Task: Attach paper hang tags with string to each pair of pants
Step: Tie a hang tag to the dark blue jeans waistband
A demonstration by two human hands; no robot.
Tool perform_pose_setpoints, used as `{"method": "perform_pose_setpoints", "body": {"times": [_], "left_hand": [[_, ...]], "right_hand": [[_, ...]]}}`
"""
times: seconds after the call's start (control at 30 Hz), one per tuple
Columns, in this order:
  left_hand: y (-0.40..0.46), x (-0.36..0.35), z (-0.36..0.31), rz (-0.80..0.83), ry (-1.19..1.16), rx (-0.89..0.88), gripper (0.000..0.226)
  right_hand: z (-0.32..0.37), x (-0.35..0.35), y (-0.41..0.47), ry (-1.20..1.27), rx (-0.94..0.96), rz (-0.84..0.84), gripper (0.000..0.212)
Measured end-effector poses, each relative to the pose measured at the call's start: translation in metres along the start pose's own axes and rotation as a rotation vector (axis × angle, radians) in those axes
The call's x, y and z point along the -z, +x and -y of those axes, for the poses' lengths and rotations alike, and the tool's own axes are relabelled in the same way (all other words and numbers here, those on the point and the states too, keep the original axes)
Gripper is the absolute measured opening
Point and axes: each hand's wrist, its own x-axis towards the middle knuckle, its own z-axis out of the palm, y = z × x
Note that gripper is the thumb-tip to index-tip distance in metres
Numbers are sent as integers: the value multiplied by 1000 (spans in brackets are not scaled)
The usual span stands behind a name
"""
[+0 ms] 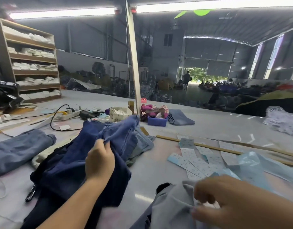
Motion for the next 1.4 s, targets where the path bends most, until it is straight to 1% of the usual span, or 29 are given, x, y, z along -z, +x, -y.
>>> {"method": "perform_pose_setpoints", "body": {"times": [0.03,0.07,0.13,0.17,0.2,0.27,0.3,0.33,0.37,0.4,0.47,0.57,0.63,0.67,0.7,0.73,0.8,0.87,0.93,0.97,1.0,1.03,1.07,1.1,1.13,1.17,1.2,1.3,1.4], "left_hand": [[0,5,-21,-36,-87,-49,22],[-1,11,-42,-70,-148,-106,21],[-10,24,-85,-112,-262,-215,22],[-16,31,-105,-106,-338,-257,24],[-24,38,-124,-80,-416,-291,26],[-46,49,-158,76,-602,-332,25],[-59,53,-173,206,-738,-333,24],[-71,57,-188,334,-850,-341,23],[-81,58,-199,442,-904,-366,22],[-90,58,-209,513,-903,-417,22],[-102,57,-224,619,-843,-563,25],[-115,55,-238,748,-789,-706,25],[-126,51,-243,820,-724,-798,24],[-132,50,-246,854,-678,-842,24],[-137,50,-249,887,-615,-881,22],[-142,49,-251,916,-537,-915,21],[-147,49,-252,912,-368,-982,24],[-145,50,-247,841,-246,-1045,33],[-134,49,-232,816,-115,-1082,54],[-126,47,-223,820,-45,-1065,67],[-117,46,-212,851,18,-1011,79],[-108,44,-203,932,59,-899,88],[-100,43,-196,1070,64,-736,93],[-93,41,-191,1230,39,-575,93],[-89,38,-186,1375,4,-460,88],[-87,35,-183,1464,-6,-410,77],[-87,33,-181,1503,-2,-391,64],[-89,30,-186,1503,-23,-361,37],[-77,39,-208,1474,-138,-327,22]], "right_hand": [[0,1,-7,101,-31,-72,48],[13,18,0,172,-90,-70,57],[13,20,6,380,-76,-130,68],[9,19,9,572,-98,-129,69],[6,16,9,816,-129,-90,71],[0,26,4,1286,-132,-56,82],[-6,30,0,1485,-81,-51,85],[-12,35,-5,1640,-6,-63,85],[-18,40,-13,1764,76,-95,84],[-22,44,-22,1848,161,-128,81],[-30,48,-41,1922,298,-213,69],[-46,39,-68,2030,368,-326,55],[-54,30,-84,2053,423,-373,46],[-56,26,-91,2048,416,-394,40],[-61,22,-97,2046,366,-408,36],[-64,18,-102,2040,289,-418,38],[-75,10,-111,2029,109,-461,58],[-85,3,-123,2025,-24,-568,69],[-91,-1,-137,2028,-100,-676,70],[-93,-3,-144,2027,-109,-713,65],[-93,-4,-148,2030,-108,-743,58],[-93,-5,-151,2038,-105,-755,53],[-93,-7,-153,2043,-103,-750,50],[-93,-7,-153,2046,-114,-738,50],[-94,-8,-153,2051,-116,-714,49],[-94,-8,-152,2055,-107,-684,48],[-93,-7,-152,2066,-90,-659,48],[-95,-8,-155,2080,-45,-661,58],[-96,-8,-160,2111,38,-695,67]]}}
